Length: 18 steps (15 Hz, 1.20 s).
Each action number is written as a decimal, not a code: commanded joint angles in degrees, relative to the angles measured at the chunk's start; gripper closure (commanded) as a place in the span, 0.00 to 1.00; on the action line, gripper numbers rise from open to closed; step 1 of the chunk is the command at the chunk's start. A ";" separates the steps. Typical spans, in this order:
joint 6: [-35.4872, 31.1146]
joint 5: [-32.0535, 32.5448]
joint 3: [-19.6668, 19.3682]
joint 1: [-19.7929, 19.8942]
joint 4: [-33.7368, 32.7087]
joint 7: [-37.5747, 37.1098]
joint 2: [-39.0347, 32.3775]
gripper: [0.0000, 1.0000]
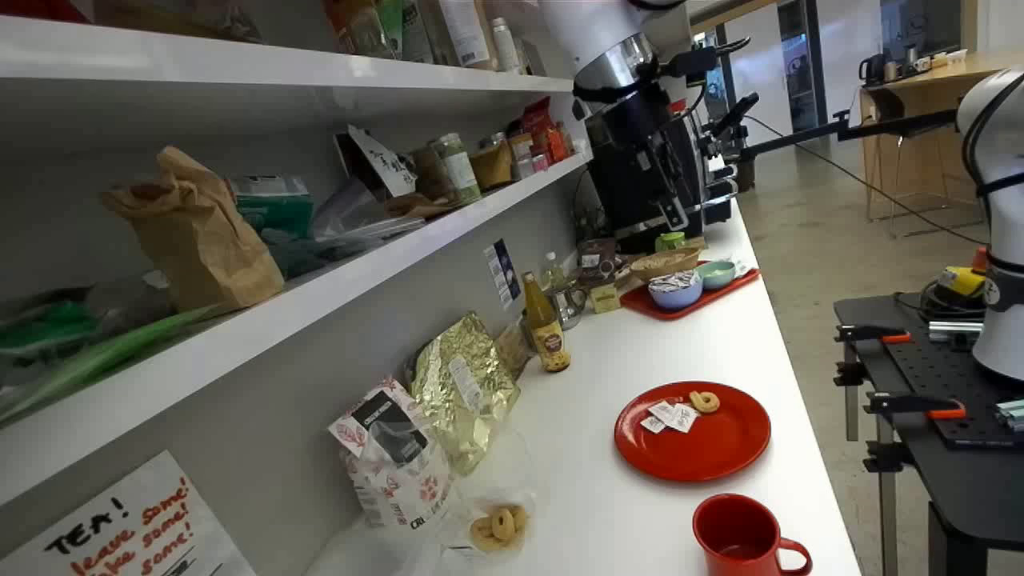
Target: Put the cup on the plate
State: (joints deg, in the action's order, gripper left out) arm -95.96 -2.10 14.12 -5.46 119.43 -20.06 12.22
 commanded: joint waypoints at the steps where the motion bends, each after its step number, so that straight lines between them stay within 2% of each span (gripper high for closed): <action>1: 0.09 0.18 -0.88 -0.97 -0.17 -0.17 -0.08 0.00; 9: 0.09 0.18 -0.88 -0.97 -0.22 -0.17 -0.07 0.00; 18: -16.30 -7.56 -0.55 -2.65 5.25 -1.70 -5.07 0.00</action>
State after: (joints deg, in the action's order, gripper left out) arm -108.30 -7.05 13.70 -6.38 123.11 -20.56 9.20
